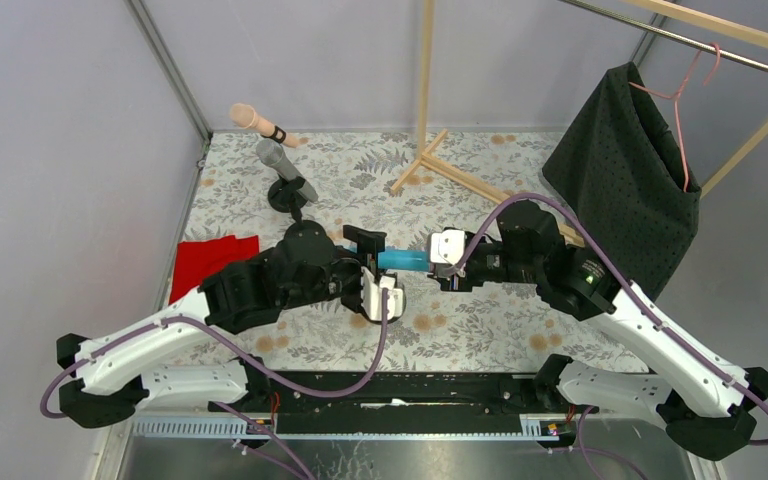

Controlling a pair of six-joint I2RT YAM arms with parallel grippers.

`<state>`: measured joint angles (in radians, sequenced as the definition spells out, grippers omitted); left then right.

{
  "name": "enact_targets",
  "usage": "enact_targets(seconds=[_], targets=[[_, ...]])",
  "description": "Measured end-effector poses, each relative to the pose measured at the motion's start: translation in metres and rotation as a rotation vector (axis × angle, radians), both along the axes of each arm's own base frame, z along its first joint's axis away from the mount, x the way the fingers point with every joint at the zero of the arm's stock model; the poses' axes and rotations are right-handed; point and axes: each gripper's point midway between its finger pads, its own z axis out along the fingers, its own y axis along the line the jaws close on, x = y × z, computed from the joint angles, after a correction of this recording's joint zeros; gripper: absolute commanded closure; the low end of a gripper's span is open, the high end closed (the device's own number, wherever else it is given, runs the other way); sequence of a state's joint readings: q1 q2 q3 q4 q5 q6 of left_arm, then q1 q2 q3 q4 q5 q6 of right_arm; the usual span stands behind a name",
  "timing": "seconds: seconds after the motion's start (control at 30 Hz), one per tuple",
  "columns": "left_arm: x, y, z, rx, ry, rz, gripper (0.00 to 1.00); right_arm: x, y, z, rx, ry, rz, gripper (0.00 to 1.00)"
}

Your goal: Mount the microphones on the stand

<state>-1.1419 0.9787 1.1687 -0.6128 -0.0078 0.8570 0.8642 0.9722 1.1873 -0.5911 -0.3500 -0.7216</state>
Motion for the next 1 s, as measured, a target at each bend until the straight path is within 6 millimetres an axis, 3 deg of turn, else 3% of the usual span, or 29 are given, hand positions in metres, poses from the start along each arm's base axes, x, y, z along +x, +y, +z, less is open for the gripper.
enact_targets(seconds=[0.33, 0.53, 0.6, 0.67, 0.77, 0.83, 1.0], targets=[[0.003, 0.003, -0.007, 0.056, -0.032, 0.03, 0.41, -0.008, 0.003, 0.002, 0.012, 0.019, 0.043, 0.87], [0.005, 0.001, -0.012, 0.081, -0.041, 0.035, 0.77, -0.011, 0.004, 0.002, 0.015, 0.024, 0.055, 0.83], [0.005, 0.001, -0.012, 0.086, -0.047, 0.033, 0.9, -0.01, 0.004, 0.002, 0.015, 0.024, 0.054, 0.76], [0.005, 0.001, -0.012, 0.083, -0.043, 0.035, 1.0, -0.01, 0.004, 0.002, 0.016, 0.023, 0.054, 0.58], [0.005, 0.0, -0.011, 0.079, -0.043, 0.036, 1.0, -0.011, 0.004, 0.004, 0.024, 0.016, 0.054, 0.35], [0.005, 0.001, -0.011, 0.075, -0.038, 0.041, 1.0, -0.011, 0.003, 0.008, 0.039, 0.002, 0.054, 0.28], [0.005, 0.001, -0.022, 0.057, -0.01, 0.068, 1.0, -0.013, 0.001, 0.036, 0.138, -0.081, 0.055, 0.21]])
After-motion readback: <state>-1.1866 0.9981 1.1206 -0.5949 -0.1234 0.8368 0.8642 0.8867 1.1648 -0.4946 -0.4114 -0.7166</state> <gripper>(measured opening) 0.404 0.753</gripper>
